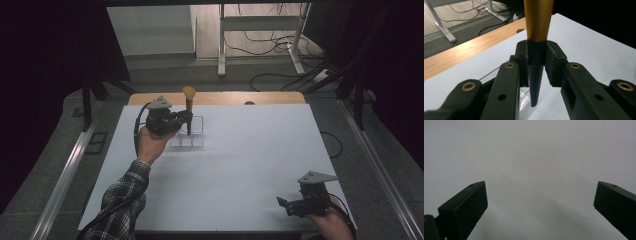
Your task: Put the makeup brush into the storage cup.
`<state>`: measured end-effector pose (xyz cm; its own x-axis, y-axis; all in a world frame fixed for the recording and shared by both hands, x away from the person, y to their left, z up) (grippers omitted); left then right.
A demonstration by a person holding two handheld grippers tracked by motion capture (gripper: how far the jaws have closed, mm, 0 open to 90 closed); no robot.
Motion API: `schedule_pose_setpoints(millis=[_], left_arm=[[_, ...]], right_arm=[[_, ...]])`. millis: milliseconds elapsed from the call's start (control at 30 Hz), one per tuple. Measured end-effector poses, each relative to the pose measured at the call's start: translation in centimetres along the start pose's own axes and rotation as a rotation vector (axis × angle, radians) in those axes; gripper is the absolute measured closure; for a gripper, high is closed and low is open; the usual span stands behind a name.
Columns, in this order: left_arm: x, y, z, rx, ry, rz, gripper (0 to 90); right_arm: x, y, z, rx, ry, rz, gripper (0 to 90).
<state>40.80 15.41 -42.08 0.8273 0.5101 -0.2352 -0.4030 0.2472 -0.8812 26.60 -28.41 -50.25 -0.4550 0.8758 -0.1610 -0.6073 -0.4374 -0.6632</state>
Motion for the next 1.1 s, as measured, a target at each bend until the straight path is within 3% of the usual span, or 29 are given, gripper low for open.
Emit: schedule_pose_setpoints(millis=[500,1100], left_arm=[[1.2,-0.3,-0.9,-0.024,-0.020,0.021,74.0],[1.6,-1.2,-2.4,-0.011,-0.034,0.007,74.0]], right_arm=[[-0.4,0.4,0.2,-0.002,0.001,-0.011,0.0],[-0.6,0.6,0.6,-0.015,-0.004,-0.017,0.0]])
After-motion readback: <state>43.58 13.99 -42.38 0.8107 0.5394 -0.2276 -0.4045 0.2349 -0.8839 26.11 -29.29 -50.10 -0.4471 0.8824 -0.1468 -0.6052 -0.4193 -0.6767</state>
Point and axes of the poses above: each handheld gripper's, and its own axes: z roughly backward along the jaws, y roughly out of its underside, x roughly to its left, the point moved 2 cm from there along -z, roughly forward along the jaws, and after that the axes turned 15 degrees about y, right-handed, at the moved point
